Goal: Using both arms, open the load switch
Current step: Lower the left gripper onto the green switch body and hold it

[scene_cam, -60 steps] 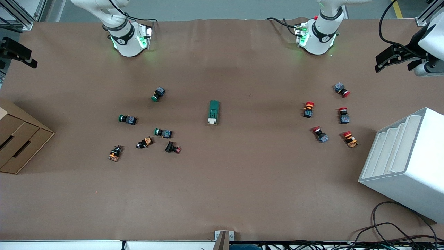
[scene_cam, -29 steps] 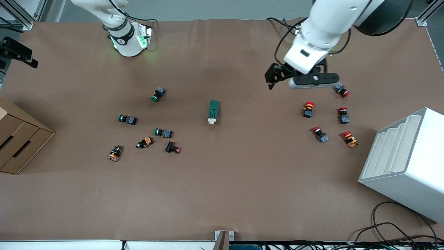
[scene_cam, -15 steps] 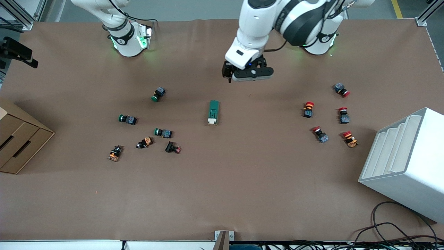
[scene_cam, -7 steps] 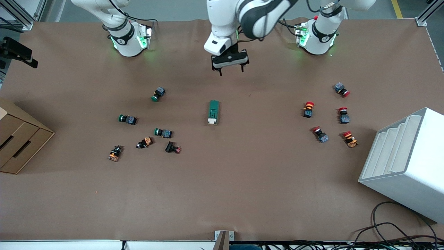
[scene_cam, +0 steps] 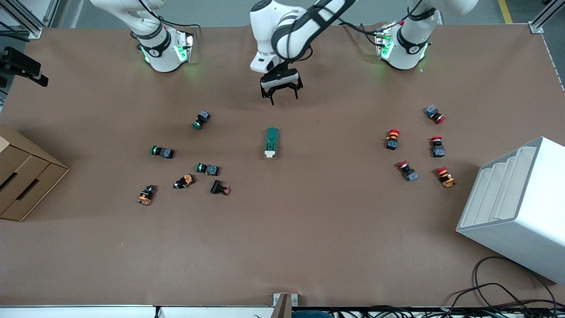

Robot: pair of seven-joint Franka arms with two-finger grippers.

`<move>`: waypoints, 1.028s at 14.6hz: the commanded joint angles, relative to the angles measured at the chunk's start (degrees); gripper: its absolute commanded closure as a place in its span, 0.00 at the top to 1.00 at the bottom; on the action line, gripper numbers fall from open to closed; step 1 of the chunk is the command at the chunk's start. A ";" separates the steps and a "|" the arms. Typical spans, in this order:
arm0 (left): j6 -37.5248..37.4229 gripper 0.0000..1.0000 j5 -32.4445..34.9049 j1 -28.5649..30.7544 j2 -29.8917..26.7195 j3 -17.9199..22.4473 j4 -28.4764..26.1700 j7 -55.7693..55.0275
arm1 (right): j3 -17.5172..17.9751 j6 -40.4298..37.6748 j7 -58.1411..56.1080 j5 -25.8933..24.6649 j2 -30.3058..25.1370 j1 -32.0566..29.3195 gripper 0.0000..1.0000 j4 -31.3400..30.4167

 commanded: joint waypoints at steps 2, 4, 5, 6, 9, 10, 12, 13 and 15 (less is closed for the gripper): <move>-0.75 1.00 17.21 -3.23 8.99 0.68 5.26 -15.64 | 0.34 -0.21 -0.59 0.02 -1.11 -0.48 1.00 -0.65; -1.10 1.00 20.58 -3.40 11.10 0.77 6.48 -16.10 | 0.43 -0.21 -0.59 0.02 -1.02 -0.48 1.00 -0.65; -1.89 1.00 22.16 -3.84 12.33 0.94 7.10 -16.10 | 0.43 -0.21 -0.59 0.02 -1.11 -0.56 1.00 -0.65; -2.85 1.00 23.83 -4.28 13.47 1.03 8.15 -16.18 | 0.43 -0.21 -0.59 0.02 -1.11 -0.48 1.00 -0.65; -4.44 1.00 29.80 -4.37 16.55 1.12 9.57 -16.18 | 0.43 -0.21 -0.59 0.02 -1.11 -0.48 1.00 -0.65; -4.79 1.00 32.17 -4.37 16.82 1.91 9.57 -16.10 | 0.43 -0.21 -0.59 0.02 -1.02 -0.48 1.00 -0.65; -4.97 1.00 35.52 -5.94 17.00 4.28 9.57 -16.10 | 0.43 -0.21 -0.59 0.02 -1.02 -0.56 1.00 -0.65; -5.84 1.00 35.88 -6.65 17.00 5.50 9.57 -16.27 | 0.43 -0.13 -0.59 0.02 -1.02 -0.57 1.00 -0.65; -6.03 1.00 36.76 -7.01 17.00 5.96 9.66 -16.36 | 0.34 -0.04 -0.59 0.19 -0.94 -0.57 1.00 -0.56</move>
